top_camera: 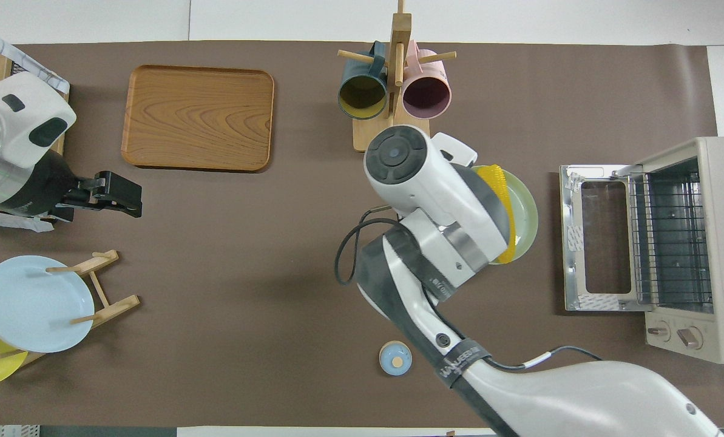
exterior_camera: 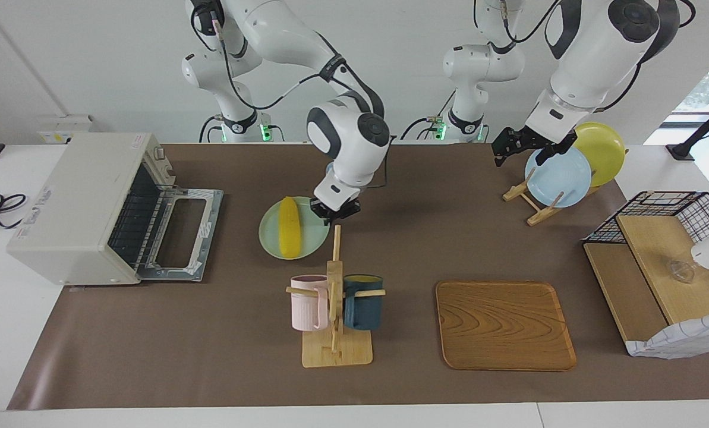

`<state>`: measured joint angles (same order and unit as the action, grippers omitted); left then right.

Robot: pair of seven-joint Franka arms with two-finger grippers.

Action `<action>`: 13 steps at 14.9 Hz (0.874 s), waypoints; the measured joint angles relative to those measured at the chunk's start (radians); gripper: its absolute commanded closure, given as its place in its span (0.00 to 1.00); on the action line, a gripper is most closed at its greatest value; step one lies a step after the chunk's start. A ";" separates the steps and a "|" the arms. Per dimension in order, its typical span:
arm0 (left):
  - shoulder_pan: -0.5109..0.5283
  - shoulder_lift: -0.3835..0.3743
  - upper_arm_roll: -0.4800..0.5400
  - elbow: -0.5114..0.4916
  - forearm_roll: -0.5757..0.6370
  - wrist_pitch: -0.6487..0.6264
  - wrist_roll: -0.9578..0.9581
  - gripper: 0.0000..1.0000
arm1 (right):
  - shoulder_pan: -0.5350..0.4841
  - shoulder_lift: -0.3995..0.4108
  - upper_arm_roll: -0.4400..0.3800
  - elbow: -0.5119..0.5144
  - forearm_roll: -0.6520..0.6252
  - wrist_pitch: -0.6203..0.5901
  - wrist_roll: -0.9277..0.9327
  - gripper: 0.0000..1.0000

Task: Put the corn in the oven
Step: 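Carry the plate with corn into the open oven with the right gripper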

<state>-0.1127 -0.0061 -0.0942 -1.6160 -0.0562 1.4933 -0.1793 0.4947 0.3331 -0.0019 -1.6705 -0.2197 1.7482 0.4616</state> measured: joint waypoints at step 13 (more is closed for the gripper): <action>0.001 0.000 -0.005 0.000 0.000 0.013 -0.001 0.00 | -0.362 -0.205 -0.002 -0.291 -0.080 0.041 -0.381 1.00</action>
<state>-0.1122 -0.0063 -0.0994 -1.6160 -0.0563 1.5067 -0.1800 0.1324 0.1282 -0.0040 -1.9612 -0.3000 1.7895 0.0810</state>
